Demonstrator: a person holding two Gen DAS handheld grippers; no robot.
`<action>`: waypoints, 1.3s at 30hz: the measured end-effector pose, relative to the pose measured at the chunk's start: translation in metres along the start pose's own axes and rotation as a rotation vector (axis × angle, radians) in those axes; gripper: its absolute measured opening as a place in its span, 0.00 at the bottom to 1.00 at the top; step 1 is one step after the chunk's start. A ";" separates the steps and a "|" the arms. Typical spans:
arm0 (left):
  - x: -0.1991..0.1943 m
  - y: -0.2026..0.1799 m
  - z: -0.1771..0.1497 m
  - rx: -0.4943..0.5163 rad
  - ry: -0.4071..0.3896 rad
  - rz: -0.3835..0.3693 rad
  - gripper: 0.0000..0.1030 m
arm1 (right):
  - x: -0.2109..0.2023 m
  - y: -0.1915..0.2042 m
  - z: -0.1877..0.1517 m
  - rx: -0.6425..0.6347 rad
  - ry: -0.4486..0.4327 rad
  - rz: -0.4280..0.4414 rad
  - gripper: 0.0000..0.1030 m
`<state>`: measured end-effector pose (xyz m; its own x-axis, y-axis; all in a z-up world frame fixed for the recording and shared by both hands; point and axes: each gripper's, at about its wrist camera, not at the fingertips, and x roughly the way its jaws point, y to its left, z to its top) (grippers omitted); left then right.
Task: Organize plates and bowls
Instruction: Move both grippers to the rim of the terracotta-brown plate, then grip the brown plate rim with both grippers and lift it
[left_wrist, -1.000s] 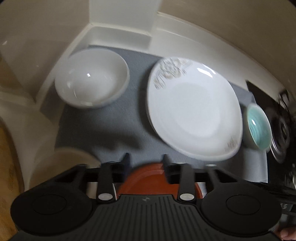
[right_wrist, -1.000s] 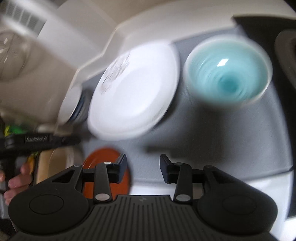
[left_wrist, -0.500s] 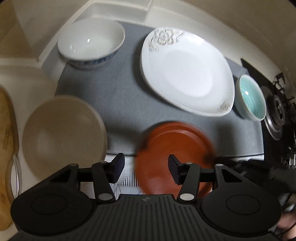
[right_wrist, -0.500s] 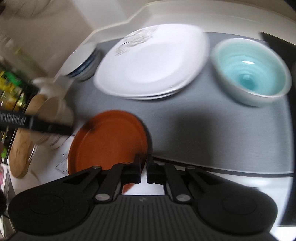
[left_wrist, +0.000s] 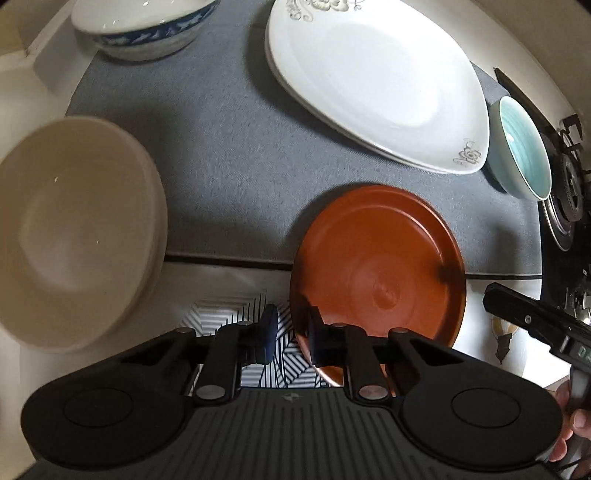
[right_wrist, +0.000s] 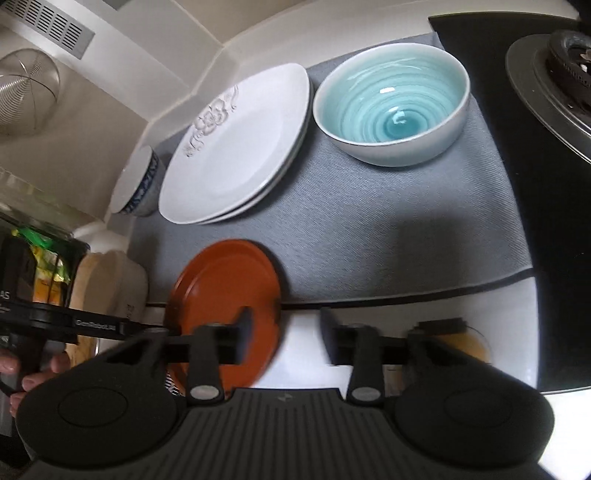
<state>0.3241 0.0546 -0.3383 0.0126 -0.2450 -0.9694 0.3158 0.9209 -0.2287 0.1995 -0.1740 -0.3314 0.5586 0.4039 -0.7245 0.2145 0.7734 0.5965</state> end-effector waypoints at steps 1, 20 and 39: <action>-0.001 -0.001 0.000 0.003 -0.003 0.016 0.16 | 0.002 0.002 0.000 -0.004 0.001 -0.001 0.49; -0.007 -0.025 -0.024 -0.161 -0.161 0.172 0.10 | 0.025 0.014 -0.016 -0.222 -0.019 -0.009 0.09; -0.027 -0.056 -0.077 -0.149 -0.194 0.171 0.09 | -0.012 0.006 -0.045 -0.311 -0.047 -0.020 0.10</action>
<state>0.2335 0.0332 -0.3065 0.2393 -0.1228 -0.9631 0.1510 0.9846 -0.0881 0.1577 -0.1518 -0.3343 0.5948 0.3694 -0.7140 -0.0253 0.8963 0.4427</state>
